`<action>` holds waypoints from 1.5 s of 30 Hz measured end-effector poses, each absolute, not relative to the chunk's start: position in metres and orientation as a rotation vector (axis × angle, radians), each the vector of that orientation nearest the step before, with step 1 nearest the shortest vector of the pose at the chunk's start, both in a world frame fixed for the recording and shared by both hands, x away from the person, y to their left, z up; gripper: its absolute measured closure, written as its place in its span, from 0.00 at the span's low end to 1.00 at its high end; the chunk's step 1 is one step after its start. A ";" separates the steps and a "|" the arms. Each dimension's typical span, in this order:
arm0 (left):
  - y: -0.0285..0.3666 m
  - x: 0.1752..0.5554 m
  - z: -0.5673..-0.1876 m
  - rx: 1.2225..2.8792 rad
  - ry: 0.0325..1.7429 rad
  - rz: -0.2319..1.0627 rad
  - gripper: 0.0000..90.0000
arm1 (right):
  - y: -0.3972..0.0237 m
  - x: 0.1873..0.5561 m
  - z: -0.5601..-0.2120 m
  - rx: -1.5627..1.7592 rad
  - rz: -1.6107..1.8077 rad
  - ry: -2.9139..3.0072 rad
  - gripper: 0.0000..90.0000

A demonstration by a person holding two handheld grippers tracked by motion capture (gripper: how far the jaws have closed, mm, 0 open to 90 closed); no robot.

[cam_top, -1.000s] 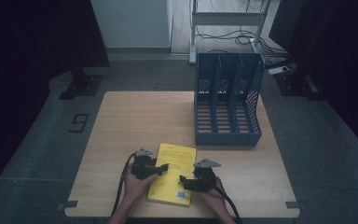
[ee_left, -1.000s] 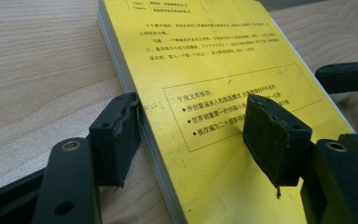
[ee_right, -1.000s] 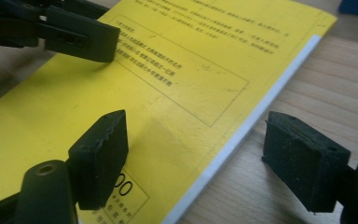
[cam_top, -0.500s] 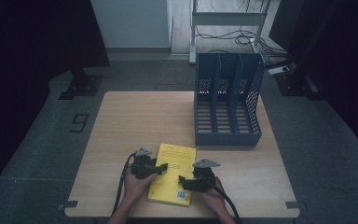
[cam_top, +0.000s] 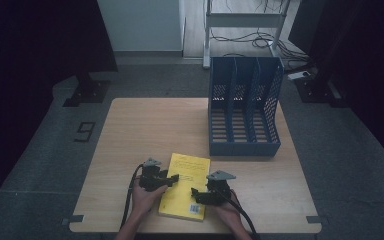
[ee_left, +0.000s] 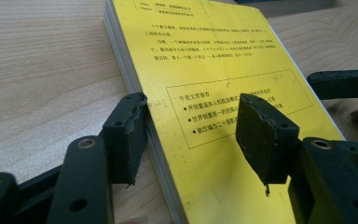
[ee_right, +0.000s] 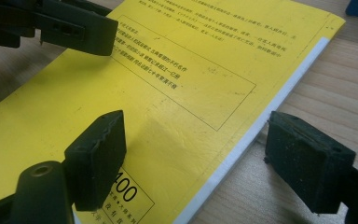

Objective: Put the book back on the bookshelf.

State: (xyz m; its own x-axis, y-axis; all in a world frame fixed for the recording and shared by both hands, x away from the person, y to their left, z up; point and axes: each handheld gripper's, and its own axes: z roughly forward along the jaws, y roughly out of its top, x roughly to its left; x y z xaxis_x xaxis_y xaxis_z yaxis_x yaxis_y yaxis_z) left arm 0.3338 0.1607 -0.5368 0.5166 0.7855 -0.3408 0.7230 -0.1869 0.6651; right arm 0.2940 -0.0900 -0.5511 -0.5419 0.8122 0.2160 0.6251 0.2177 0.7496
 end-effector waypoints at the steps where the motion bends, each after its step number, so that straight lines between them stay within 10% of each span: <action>1: 0.161 0.334 -0.537 1.939 1.235 0.097 0.48 | -0.090 0.294 -0.551 1.365 1.228 2.267 0.22; 45: 0.182 0.339 -0.538 1.716 1.194 -0.152 0.49 | -0.092 0.295 -0.554 1.346 1.248 2.249 0.19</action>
State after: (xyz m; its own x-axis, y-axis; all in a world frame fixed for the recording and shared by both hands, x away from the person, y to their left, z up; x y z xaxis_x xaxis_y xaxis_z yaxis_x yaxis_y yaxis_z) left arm 0.3386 0.1817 -0.5378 0.5048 0.6374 -0.5821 0.7631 -0.0142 0.6462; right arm 0.2947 -0.0918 -0.5539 -0.5480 0.8098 0.2097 0.6063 0.2118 0.7665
